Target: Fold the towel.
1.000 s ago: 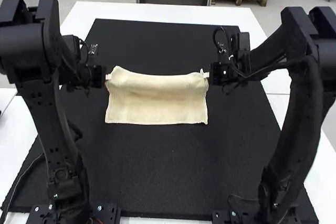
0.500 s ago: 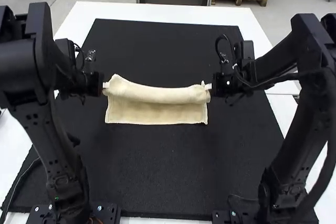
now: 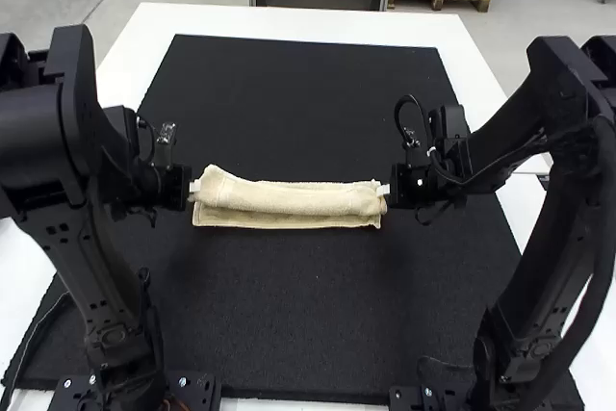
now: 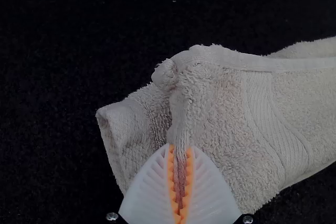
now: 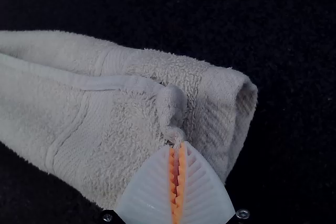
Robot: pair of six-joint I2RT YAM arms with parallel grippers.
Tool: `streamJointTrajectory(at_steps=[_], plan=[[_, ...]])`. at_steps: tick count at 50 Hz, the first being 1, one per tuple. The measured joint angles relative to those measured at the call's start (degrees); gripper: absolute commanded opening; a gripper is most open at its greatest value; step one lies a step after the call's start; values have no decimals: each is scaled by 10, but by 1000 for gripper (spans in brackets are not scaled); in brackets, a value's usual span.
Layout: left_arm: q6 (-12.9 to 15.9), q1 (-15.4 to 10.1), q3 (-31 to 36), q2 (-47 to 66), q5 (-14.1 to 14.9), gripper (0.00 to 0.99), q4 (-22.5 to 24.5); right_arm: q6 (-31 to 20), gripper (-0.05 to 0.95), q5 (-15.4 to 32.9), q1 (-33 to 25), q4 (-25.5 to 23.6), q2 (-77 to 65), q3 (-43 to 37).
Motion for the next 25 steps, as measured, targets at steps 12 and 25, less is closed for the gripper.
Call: streamJointTrajectory(at_steps=[12,25], plan=[[0,6,-54,0,-19,46,86,-4,352,-2,0,20,6,-12],[-2,10,-65,0,-36,474,106,-7,816,-2,0,37,13,-12]])
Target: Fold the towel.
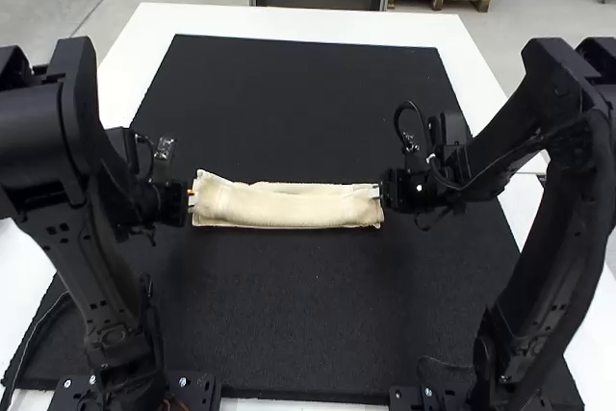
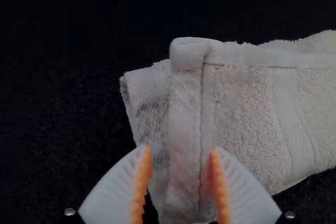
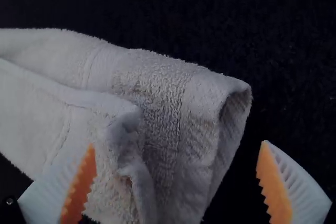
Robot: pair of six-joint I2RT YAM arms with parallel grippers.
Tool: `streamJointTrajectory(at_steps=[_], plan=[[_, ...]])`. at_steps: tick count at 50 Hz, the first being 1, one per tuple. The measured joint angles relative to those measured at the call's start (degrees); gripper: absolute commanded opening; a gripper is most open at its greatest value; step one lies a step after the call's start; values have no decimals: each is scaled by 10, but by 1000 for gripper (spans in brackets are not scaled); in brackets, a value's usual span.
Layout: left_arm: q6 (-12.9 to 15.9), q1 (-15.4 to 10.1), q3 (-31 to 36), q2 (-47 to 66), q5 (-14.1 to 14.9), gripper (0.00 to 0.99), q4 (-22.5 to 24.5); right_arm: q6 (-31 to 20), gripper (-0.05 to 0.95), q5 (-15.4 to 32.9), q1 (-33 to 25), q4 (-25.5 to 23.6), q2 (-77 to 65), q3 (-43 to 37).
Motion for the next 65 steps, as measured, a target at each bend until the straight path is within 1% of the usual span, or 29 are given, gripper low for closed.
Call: streamJointTrajectory(at_steps=[3,4,5,6,7,12,18,28,32,35,38,40,44,49,65], plan=[[-4,7,0,0,-2,748,5,0,892,0,0,2,0,0],[-5,10,0,0,-2,846,8,1,908,0,0,2,0,0],[-5,12,0,0,-2,916,10,1,910,0,0,2,0,0],[-7,15,0,0,-3,954,13,1,910,0,0,2,0,0],[-8,18,0,0,-3,964,14,1,910,0,0,2,1,0],[-14,31,0,0,-3,969,20,2,910,0,0,3,8,0],[-28,44,0,0,-3,969,38,2,910,0,0,3,29,1],[-52,79,0,0,-1,969,59,-1,898,0,1,6,45,11],[-61,89,0,0,0,969,58,-1,810,0,2,5,49,15],[-65,93,0,0,1,967,58,-2,659,6,2,5,49,15],[-68,97,0,-1,2,969,57,-3,474,7,3,5,53,17],[-71,98,0,-4,2,969,55,-3,313,6,10,5,60,22],[-77,98,0,-17,4,969,54,-5,49,6,23,6,68,27],[-85,98,1,-41,6,969,52,-8,-18,0,32,6,78,31],[-109,100,15,-76,11,969,44,-16,-23,-9,32,-16,87,47]])
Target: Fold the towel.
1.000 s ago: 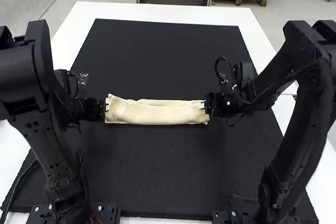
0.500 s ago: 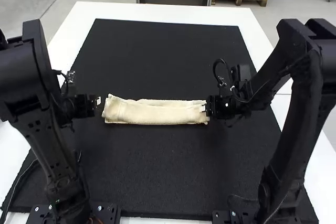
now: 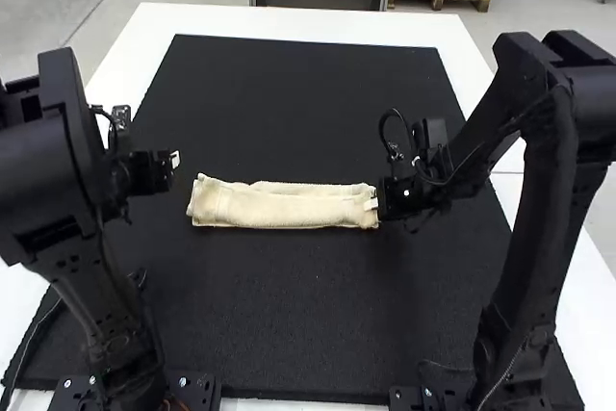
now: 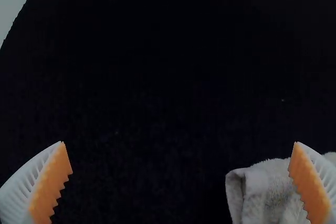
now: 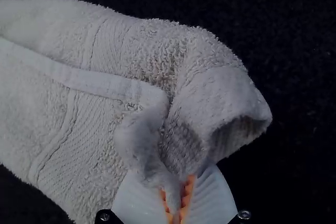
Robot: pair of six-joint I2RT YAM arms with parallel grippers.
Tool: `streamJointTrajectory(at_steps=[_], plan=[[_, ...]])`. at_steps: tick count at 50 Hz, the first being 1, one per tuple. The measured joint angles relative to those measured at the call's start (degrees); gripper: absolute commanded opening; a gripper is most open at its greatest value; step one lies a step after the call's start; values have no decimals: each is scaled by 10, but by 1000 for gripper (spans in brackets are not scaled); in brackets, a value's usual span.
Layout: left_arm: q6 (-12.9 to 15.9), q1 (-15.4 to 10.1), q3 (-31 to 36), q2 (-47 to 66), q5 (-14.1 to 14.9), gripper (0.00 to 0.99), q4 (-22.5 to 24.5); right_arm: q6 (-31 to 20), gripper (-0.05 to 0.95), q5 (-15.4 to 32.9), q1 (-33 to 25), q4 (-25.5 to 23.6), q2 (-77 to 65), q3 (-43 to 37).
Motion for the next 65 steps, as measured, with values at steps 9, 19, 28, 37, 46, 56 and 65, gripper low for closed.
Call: streamJointTrajectory(at_steps=[9,19,28,37,46,56,65], plan=[[-14,8,0,0,2,969,-2,1,-23,0,0,-27,-24,7],[-24,9,0,0,2,969,-13,4,-23,-9,0,-96,-82,58],[-26,9,0,0,1,967,-17,16,-23,-25,28,-133,-100,94],[-26,9,0,0,1,969,-18,33,-23,-38,96,-138,-100,108],[-26,9,-1,0,1,967,-18,55,-21,-44,153,-132,-86,130],[-25,8,-1,0,1,967,-18,81,-21,-45,201,-115,-40,162],[-24,8,-2,0,1,967,-18,100,-21,-45,235,-100,-1,198]])
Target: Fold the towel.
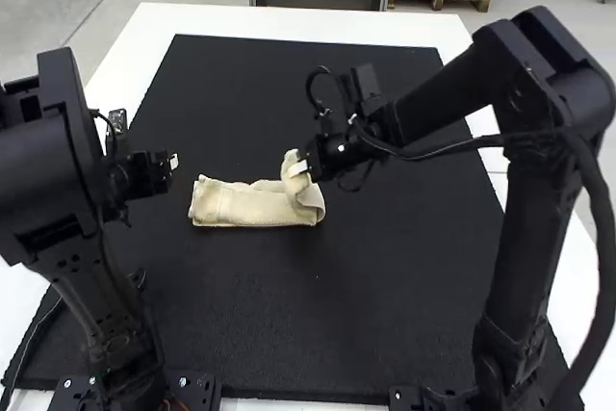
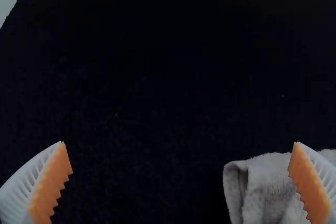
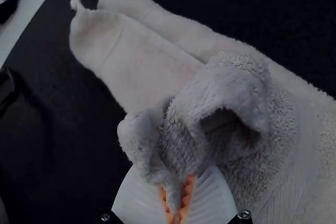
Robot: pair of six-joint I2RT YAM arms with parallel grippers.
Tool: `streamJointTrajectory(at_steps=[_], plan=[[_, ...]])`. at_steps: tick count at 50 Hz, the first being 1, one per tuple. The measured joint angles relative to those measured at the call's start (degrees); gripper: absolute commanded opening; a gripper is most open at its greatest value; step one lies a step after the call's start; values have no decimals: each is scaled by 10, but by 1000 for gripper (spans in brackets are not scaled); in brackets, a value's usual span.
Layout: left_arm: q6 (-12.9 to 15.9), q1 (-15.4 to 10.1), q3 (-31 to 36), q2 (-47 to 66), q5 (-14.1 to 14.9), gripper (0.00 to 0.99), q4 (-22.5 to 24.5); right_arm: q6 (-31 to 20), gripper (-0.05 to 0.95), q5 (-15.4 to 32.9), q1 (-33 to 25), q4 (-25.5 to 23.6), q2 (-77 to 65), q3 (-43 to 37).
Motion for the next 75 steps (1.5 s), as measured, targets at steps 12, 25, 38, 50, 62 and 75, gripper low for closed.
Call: streamJointTrajectory(at_steps=[12,25,38,50,62,75], plan=[[2,0,-20,0,0,969,1,14,-21,0,29,6,54,57],[3,0,-22,-36,0,967,0,23,-21,-2,57,13,107,122],[2,0,-22,-40,0,969,-10,27,-21,-3,74,14,147,170],[2,0,-22,-40,0,967,-10,33,-21,-7,91,15,179,213],[2,0,-22,-40,0,967,-10,39,-21,-8,98,15,201,241],[2,0,-26,-40,0,969,-9,45,-20,-12,112,15,219,264]])
